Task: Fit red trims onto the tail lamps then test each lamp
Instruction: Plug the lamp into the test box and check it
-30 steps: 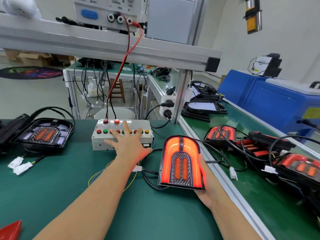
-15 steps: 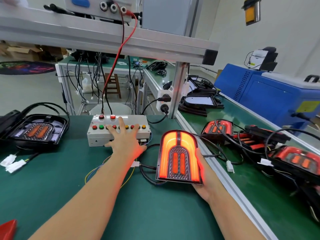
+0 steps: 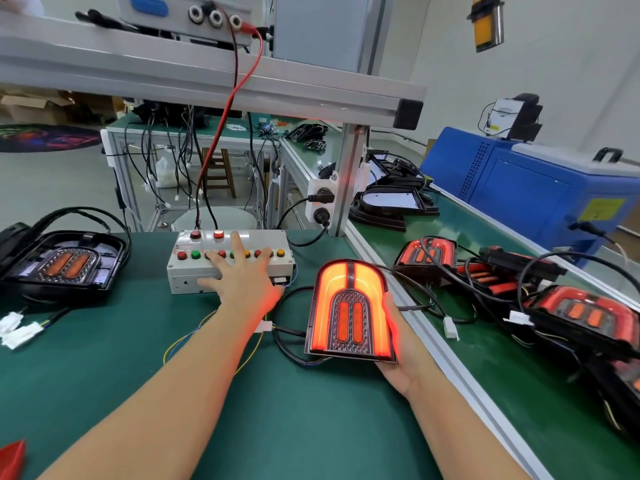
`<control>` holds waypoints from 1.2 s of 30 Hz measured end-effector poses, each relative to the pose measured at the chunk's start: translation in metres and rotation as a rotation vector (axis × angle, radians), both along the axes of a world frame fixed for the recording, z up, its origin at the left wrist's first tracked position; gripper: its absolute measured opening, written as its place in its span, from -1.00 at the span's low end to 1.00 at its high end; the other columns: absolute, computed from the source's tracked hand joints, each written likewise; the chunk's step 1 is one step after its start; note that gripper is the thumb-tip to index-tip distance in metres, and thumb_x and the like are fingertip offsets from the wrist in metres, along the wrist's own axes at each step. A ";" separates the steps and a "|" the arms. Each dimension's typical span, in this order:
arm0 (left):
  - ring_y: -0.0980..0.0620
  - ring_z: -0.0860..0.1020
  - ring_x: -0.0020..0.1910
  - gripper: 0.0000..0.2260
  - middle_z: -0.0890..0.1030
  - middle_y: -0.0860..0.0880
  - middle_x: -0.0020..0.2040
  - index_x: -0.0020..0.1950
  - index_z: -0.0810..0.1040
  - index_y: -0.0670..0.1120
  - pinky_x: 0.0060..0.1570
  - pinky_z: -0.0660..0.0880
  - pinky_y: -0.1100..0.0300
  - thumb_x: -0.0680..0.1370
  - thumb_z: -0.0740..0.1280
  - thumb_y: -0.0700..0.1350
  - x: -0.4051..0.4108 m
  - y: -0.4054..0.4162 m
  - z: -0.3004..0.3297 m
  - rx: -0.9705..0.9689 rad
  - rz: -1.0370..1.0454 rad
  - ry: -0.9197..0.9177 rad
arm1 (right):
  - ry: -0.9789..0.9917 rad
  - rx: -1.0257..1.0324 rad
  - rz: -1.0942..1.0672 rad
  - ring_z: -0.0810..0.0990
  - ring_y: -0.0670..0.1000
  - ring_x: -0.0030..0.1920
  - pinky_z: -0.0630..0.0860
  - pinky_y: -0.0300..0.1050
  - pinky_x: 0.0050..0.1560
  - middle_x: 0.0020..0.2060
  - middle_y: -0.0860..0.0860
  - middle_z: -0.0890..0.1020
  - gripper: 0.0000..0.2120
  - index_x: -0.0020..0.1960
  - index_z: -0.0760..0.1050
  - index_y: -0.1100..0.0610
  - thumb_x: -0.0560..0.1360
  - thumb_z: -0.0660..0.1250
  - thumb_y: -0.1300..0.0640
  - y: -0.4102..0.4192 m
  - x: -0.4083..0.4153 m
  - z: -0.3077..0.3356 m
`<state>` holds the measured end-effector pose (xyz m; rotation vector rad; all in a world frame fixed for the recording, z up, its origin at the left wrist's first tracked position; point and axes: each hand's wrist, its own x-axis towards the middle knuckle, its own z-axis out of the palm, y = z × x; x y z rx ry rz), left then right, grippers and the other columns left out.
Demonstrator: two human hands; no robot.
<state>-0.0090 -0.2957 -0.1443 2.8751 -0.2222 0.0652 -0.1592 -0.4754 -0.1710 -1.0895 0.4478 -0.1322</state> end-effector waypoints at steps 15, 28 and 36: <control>-0.31 -0.23 0.49 -0.31 -0.24 -0.10 0.55 0.50 0.04 0.23 0.29 -0.11 -0.48 0.45 0.28 0.30 -0.001 0.002 -0.003 0.056 -0.038 -0.110 | 0.043 0.019 -0.012 0.69 0.06 0.04 0.61 -0.10 -0.15 0.04 0.10 0.70 -0.43 0.22 0.56 0.11 0.44 0.23 -0.28 0.000 0.001 0.002; -0.26 -0.25 0.51 -0.28 -0.21 -0.11 0.56 0.53 -0.04 0.20 0.31 -0.24 -0.43 0.48 0.23 0.28 0.000 0.003 -0.007 0.168 -0.067 -0.145 | 0.037 0.005 -0.004 0.69 0.08 0.04 0.62 -0.09 -0.14 0.05 0.11 0.70 -0.41 0.21 0.57 0.11 0.41 0.24 -0.30 0.000 0.001 0.000; -0.25 -0.21 0.52 -0.29 -0.14 -0.11 0.57 0.53 -0.01 0.17 0.33 -0.23 -0.40 0.47 0.27 0.19 -0.001 0.002 -0.002 0.156 -0.068 -0.129 | 0.032 -0.015 -0.007 0.69 0.09 0.06 0.55 0.01 0.05 0.05 0.12 0.70 -0.40 0.19 0.59 0.11 0.40 0.24 -0.32 0.000 0.002 0.000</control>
